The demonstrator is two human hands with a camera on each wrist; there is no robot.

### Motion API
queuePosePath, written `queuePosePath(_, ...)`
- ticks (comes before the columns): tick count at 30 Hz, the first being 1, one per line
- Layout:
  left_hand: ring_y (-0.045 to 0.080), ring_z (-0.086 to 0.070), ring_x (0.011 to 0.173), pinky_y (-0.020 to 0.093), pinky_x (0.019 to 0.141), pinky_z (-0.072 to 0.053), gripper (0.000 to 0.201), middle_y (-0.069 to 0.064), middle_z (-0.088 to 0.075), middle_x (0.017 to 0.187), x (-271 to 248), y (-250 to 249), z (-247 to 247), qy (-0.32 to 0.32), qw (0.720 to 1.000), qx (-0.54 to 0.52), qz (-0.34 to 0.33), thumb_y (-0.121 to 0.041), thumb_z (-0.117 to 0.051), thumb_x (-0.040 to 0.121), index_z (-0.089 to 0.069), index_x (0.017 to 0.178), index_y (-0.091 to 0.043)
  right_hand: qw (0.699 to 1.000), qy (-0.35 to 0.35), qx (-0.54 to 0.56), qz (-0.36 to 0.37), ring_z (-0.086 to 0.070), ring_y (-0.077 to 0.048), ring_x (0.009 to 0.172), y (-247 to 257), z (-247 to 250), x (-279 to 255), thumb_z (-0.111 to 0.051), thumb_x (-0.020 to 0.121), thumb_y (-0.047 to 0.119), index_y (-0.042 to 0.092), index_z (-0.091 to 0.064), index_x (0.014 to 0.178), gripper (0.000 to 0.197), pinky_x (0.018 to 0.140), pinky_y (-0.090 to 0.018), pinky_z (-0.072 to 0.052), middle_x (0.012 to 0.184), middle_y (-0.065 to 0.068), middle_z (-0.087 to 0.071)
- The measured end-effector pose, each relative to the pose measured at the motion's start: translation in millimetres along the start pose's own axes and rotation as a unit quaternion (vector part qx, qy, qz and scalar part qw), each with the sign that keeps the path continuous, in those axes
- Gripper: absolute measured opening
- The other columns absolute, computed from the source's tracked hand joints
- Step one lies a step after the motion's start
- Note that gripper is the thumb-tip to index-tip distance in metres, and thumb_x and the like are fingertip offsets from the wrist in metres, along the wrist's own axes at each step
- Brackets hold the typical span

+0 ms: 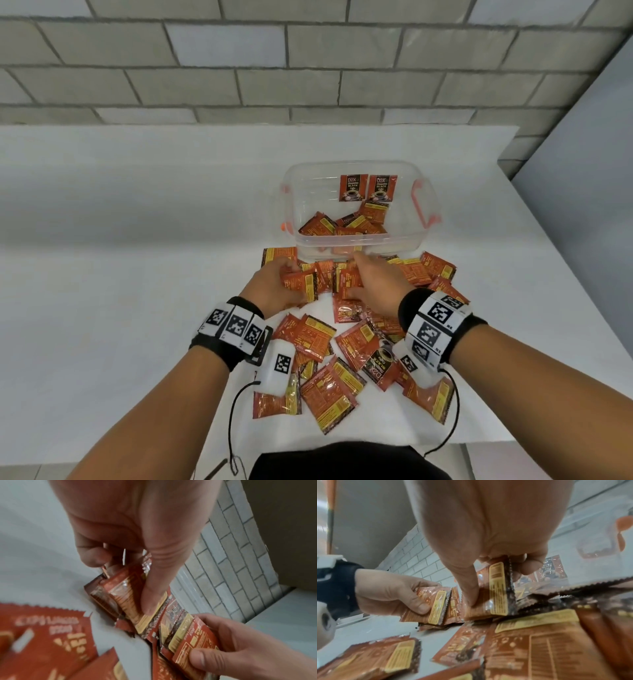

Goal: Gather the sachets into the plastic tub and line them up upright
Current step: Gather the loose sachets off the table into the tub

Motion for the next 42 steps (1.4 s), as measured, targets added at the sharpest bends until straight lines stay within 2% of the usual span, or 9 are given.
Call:
queuePosePath(4, 0.018, -0.049, 0.124, 0.024, 0.091, -0.042, 0.084, 0.003, -0.047, 0.142, 3.4, -12.0, -12.9, 0.032, 0.998, 0.063, 0.002, -0.010, -0.078, 0.075, -0.034, 0.145, -0.024, 0.996, 0.028, -0.077, -0.038, -0.042, -0.028, 0.127, -13.7, -8.2, 8.0, -0.062, 0.089, 0.034, 0.016, -0.025, 0.146, 0.071, 0.106, -0.045, -0.035, 0.136, -0.009, -0.047)
queuePosePath(8, 0.021, -0.054, 0.117, 0.026, 0.088, -0.044, 0.074, 0.006, -0.054, 0.135, 7.8, -19.7, -21.2, 0.017, 0.991, 0.130, 0.005, -0.013, -0.076, 0.078, -0.039, 0.142, -0.016, 0.993, 0.047, -0.095, -0.057, -0.028, -0.031, 0.139, -19.3, -15.6, 10.0, -0.059, 0.090, 0.036, 0.013, -0.022, 0.147, 0.071, 0.111, -0.049, -0.024, 0.150, -0.012, -0.031)
queuePosePath(14, 0.024, -0.054, 0.105, 0.031, 0.087, -0.047, 0.058, 0.007, -0.042, 0.126, 8.3, -23.7, -13.9, -0.047, 0.983, 0.178, -0.006, -0.017, -0.076, 0.076, -0.047, 0.126, -0.021, 0.994, -0.031, -0.103, -0.004, -0.036, -0.027, 0.122, -5.8, -0.7, 4.4, -0.062, 0.088, 0.027, 0.018, -0.039, 0.135, 0.053, 0.102, -0.042, -0.035, 0.130, -0.008, -0.040)
queuePosePath(18, 0.023, -0.050, 0.107, 0.031, 0.086, -0.043, 0.038, 0.006, -0.052, 0.116, 4.2, -32.3, -9.1, -0.092, 0.979, 0.170, -0.067, -0.018, -0.074, 0.078, -0.052, 0.109, -0.019, 0.989, -0.049, -0.139, 0.031, -0.035, -0.027, 0.121, 2.0, 1.9, -0.4, -0.059, 0.090, 0.023, 0.019, -0.037, 0.133, 0.048, 0.100, -0.041, -0.036, 0.131, -0.008, -0.038)
queuePosePath(22, 0.019, -0.060, 0.100, 0.022, 0.079, -0.040, 0.033, 0.004, -0.063, 0.116, 1.1, -34.4, -3.0, -0.096, 0.986, 0.105, -0.086, -0.012, -0.062, 0.090, -0.051, 0.122, -0.013, 0.993, -0.021, -0.098, 0.061, -0.041, -0.024, 0.124, 8.7, 5.2, -6.8, -0.050, 0.096, 0.021, 0.015, -0.035, 0.137, 0.044, 0.103, -0.040, -0.037, 0.133, -0.006, -0.046)
queuePosePath(29, 0.016, -0.061, 0.090, 0.015, 0.068, -0.041, 0.029, -0.003, -0.064, 0.104, -35.4, -46.1, 41.9, -0.114, 0.982, 0.089, -0.124, -0.016, -0.060, 0.092, -0.050, 0.120, -0.015, 0.978, -0.044, 0.199, 0.051, -0.044, -0.004, 0.054, 5.7, 74.9, -29.2, -0.042, 0.099, 0.018, 0.019, -0.042, 0.116, 0.017, 0.048, -0.017, -0.038, 0.075, 0.004, -0.048)
queuePosePath(33, 0.002, -0.060, 0.080, 0.009, 0.063, -0.042, 0.025, -0.013, -0.062, 0.091, -52.3, -81.9, 88.2, -0.177, 0.973, -0.006, -0.148, -0.018, -0.064, 0.088, -0.050, 0.108, -0.023, 0.940, -0.183, 0.289, -0.012, -0.057, -0.013, 0.074, -31.0, 129.1, -6.2, -0.051, 0.094, 0.012, 0.013, -0.056, 0.101, 0.009, 0.059, -0.019, -0.042, 0.083, 0.003, -0.060)
queuePosePath(35, 0.011, -0.062, 0.087, 0.018, 0.068, -0.046, 0.027, -0.008, -0.063, 0.096, -35.9, -102.9, 96.4, -0.196, 0.969, -0.026, -0.147, -0.017, -0.061, 0.089, -0.051, 0.114, -0.019, 0.936, -0.215, 0.274, -0.046, -0.059, -0.021, 0.078, -44.8, 135.8, 14.9, -0.055, 0.091, 0.012, 0.008, -0.060, 0.093, 0.007, 0.062, -0.023, -0.043, 0.088, -0.002, -0.065)
queuePosePath(42, 0.029, -0.058, 0.096, 0.029, 0.073, -0.044, 0.029, 0.018, -0.061, 0.115, 46.7, -137.9, 45.1, -0.139, 0.986, 0.072, -0.066, -0.019, -0.046, 0.095, -0.048, 0.115, 0.001, 0.977, -0.077, 0.117, -0.159, -0.061, -0.024, 0.085, -60.6, 90.6, 84.4, -0.054, 0.092, 0.013, 0.004, -0.062, 0.102, 0.016, 0.058, -0.024, -0.044, 0.091, -0.009, -0.062)
Point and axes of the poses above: each hand's wrist, its own x-axis towards the middle knuckle, its own z-axis out of the back of the hand, y = z × x, the point moved 10 cm from there along x, towards the middle knuckle
